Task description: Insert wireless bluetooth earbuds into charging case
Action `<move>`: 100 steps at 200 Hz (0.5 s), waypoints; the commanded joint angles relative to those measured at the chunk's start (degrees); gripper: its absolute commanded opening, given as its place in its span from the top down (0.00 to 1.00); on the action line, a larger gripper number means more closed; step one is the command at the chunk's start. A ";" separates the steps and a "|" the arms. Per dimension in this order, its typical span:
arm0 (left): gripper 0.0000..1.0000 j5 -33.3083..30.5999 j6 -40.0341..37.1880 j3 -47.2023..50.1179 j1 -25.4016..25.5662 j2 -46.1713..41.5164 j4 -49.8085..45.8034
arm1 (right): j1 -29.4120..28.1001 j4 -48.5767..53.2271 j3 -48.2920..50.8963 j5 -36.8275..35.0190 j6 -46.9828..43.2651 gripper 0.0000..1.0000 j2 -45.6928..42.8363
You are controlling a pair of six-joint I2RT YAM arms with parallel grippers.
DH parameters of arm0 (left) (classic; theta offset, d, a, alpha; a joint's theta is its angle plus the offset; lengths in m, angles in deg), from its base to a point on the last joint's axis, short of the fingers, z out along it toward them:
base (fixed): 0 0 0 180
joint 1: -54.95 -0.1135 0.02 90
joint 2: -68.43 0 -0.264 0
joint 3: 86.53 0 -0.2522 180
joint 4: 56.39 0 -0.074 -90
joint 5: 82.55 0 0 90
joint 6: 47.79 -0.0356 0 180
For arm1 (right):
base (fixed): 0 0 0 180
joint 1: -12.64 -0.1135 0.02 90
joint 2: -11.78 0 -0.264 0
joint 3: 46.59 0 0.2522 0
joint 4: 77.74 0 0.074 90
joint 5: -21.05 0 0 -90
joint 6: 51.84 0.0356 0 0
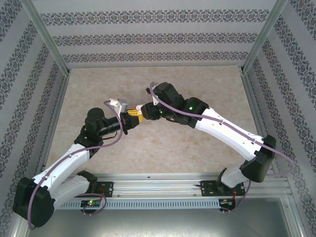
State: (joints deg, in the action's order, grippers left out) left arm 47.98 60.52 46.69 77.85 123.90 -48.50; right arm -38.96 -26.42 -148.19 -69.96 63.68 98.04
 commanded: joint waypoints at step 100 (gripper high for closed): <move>1.00 -0.11 -0.74 -0.52 0.31 -2.49 4.35 | 1.14 7.35 -8.36 5.78 2.22 0.50 -0.75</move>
State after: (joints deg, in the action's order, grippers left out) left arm 47.50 60.47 46.67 77.85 122.50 -47.58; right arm -38.48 -21.04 -154.72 -65.81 65.91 98.41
